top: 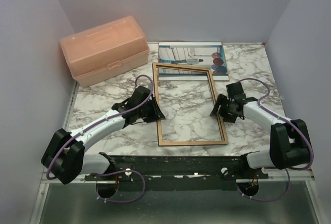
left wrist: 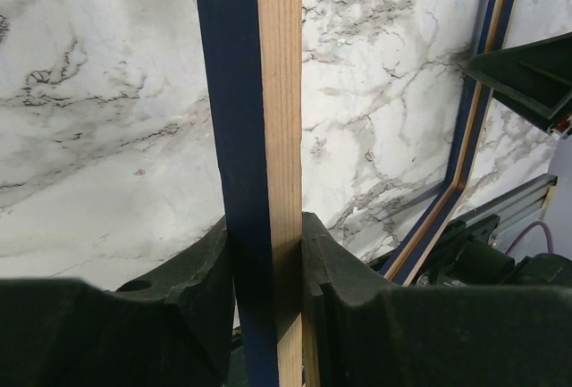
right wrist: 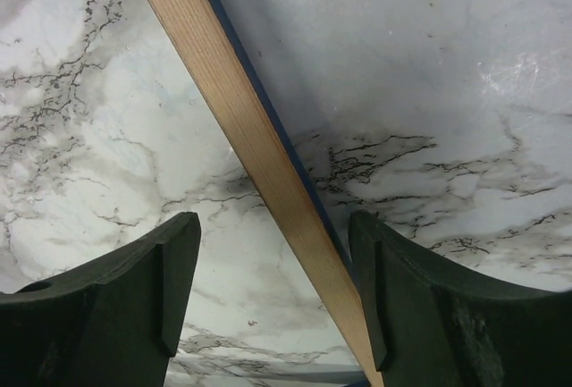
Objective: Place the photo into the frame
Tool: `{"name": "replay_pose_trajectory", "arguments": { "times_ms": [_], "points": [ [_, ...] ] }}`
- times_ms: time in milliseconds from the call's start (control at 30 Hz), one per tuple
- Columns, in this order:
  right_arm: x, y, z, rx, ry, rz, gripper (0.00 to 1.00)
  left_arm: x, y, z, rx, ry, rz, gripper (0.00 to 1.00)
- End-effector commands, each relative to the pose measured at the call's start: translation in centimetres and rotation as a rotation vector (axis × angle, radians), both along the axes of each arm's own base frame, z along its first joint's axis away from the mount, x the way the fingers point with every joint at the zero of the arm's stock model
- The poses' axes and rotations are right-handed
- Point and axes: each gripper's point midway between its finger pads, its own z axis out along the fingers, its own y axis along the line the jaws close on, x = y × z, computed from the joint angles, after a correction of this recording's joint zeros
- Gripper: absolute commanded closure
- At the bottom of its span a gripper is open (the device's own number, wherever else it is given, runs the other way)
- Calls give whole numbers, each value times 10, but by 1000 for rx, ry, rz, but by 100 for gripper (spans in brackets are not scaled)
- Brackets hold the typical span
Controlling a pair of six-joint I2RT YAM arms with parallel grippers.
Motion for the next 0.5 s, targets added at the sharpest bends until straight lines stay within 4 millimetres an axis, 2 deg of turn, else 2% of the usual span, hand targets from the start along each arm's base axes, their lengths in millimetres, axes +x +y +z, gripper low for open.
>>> {"name": "replay_pose_trajectory", "arguments": {
  "times_ms": [0, 100, 200, 367, 467],
  "points": [
    [-6, 0, -18, 1, 45, -9, 30, 4, 13, -11, 134, -40, -34, 100],
    [-10, 2, -24, 13, 59, -13, 42, 4, 12, -12, 141, -37, -40, 100],
    [-14, 4, -28, 32, 79, -20, 60, 4, 13, -12, 156, -39, -38, 90],
    [-18, 8, -34, 57, 99, -28, 85, 4, 20, -9, 186, -54, -34, 50],
    [-19, 8, -34, 57, 100, -29, 96, 4, 27, -8, 212, -61, -20, 27]
  ]
}}
